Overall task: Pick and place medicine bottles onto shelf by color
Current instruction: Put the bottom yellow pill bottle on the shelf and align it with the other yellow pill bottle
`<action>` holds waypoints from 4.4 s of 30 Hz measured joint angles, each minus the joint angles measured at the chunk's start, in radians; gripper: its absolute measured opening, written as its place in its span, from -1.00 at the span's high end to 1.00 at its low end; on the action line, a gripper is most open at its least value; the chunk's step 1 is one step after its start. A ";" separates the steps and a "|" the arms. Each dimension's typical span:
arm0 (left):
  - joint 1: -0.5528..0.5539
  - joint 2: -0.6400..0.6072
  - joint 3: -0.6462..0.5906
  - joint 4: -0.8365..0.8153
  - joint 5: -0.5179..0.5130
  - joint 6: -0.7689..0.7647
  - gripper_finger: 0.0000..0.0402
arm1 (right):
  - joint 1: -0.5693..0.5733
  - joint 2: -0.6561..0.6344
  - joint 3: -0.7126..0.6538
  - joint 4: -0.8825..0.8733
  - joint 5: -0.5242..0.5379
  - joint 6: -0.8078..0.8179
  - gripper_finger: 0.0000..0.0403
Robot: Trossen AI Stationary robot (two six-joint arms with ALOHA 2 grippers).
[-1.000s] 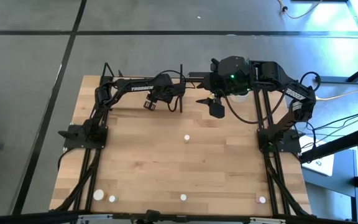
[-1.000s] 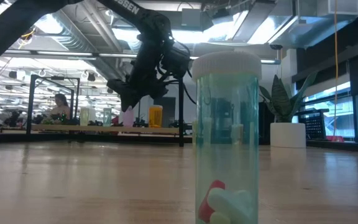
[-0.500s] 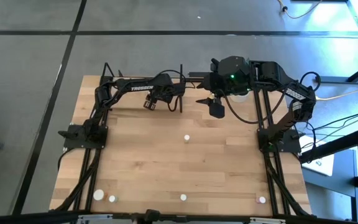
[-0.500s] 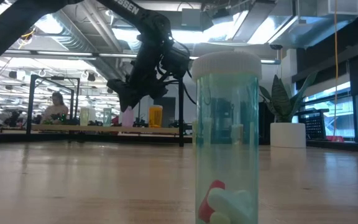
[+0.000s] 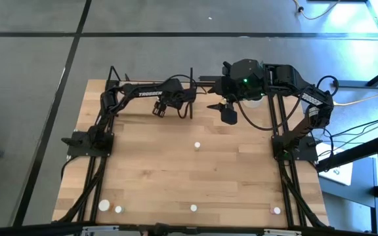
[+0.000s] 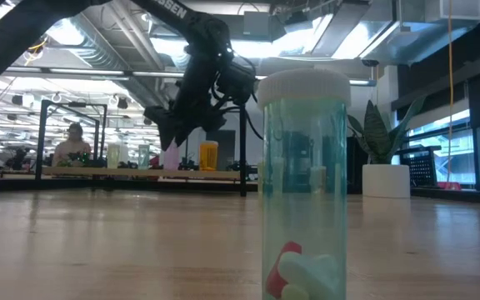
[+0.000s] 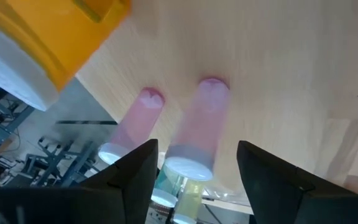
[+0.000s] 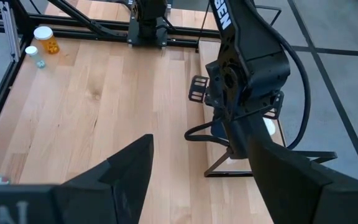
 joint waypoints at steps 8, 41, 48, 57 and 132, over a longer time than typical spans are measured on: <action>-0.015 0.000 0.059 -0.025 0.000 -0.017 -0.05 | 0.000 0.000 0.000 0.000 0.000 0.000 -0.29; -0.273 -0.477 0.152 -0.122 0.213 -0.588 -0.05 | 0.000 0.000 0.000 0.008 0.000 0.000 -0.29; -0.368 -0.563 0.151 -0.149 0.396 -0.688 -0.06 | 0.000 0.000 0.000 0.010 0.000 0.000 -0.29; -0.534 -0.614 0.150 -0.153 0.402 -0.877 -0.06 | 0.000 0.000 0.000 0.012 0.000 0.000 -0.29; -0.789 -0.727 0.149 -0.153 0.204 -1.157 -0.05 | 0.261 0.043 -1.303 1.131 0.234 0.566 -0.29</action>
